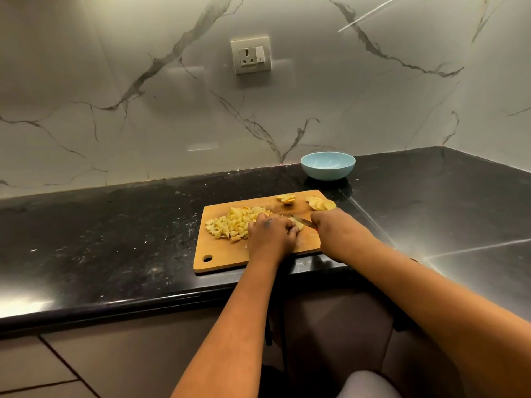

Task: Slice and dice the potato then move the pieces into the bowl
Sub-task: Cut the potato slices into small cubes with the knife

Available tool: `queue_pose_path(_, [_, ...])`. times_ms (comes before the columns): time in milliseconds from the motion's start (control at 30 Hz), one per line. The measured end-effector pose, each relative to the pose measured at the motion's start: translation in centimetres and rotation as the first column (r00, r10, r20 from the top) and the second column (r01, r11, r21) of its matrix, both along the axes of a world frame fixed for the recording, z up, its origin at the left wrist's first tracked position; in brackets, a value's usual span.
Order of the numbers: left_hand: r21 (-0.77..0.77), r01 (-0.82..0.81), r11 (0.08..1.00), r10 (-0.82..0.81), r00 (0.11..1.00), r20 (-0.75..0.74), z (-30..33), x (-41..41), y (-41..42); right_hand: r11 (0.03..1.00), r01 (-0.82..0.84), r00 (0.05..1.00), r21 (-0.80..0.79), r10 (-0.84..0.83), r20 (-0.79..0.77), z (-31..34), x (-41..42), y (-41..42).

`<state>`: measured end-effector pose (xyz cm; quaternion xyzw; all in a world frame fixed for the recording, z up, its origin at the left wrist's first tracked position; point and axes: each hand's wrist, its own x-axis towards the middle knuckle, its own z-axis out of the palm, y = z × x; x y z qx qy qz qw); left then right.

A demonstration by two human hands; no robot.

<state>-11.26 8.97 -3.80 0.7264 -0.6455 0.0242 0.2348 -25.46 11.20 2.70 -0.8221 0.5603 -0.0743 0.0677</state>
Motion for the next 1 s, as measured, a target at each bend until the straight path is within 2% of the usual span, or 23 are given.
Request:
queue_pose_path(67, [0.002,-0.003,1.000,0.003,1.000,0.005,0.1,0.0,0.0,1.000,-0.015,1.000,0.004,0.015,-0.021,0.2,0.5,0.2])
queue_pose_path(200, [0.003,0.002,1.000,-0.002,1.000,-0.028,0.1,0.0,0.1,0.997,0.001,0.987,0.073,0.010,-0.159,1.9,0.7,0.7])
queue_pose_path(367, [-0.003,0.010,1.000,-0.011,0.998,-0.062,0.0,0.2,0.1,0.998,0.024,0.965,0.062,-0.007,-0.262,3.9,-1.8,1.4])
queue_pose_path(433, [-0.021,0.018,1.000,-0.019,0.998,-0.062,0.0,0.1,0.3,0.998,0.012,0.975,0.062,0.002,-0.221,4.1,-2.5,1.3])
queue_pose_path(600, [-0.123,-0.004,0.992,-0.009,0.994,-0.107,-0.2,0.0,1.1,0.999,0.015,1.000,0.028,-0.016,0.019,2.8,-2.1,0.3])
queue_pose_path(733, [-0.097,0.013,0.995,-0.021,0.997,-0.076,-0.3,0.0,1.2,0.998,0.022,0.999,-0.058,-0.019,0.044,0.6,-0.7,0.3])
queue_pose_path(1000, [-0.067,0.006,0.998,-0.009,0.999,-0.051,-0.1,-0.1,1.2,0.992,-0.003,0.999,-0.127,0.010,0.049,-0.7,0.2,0.6])
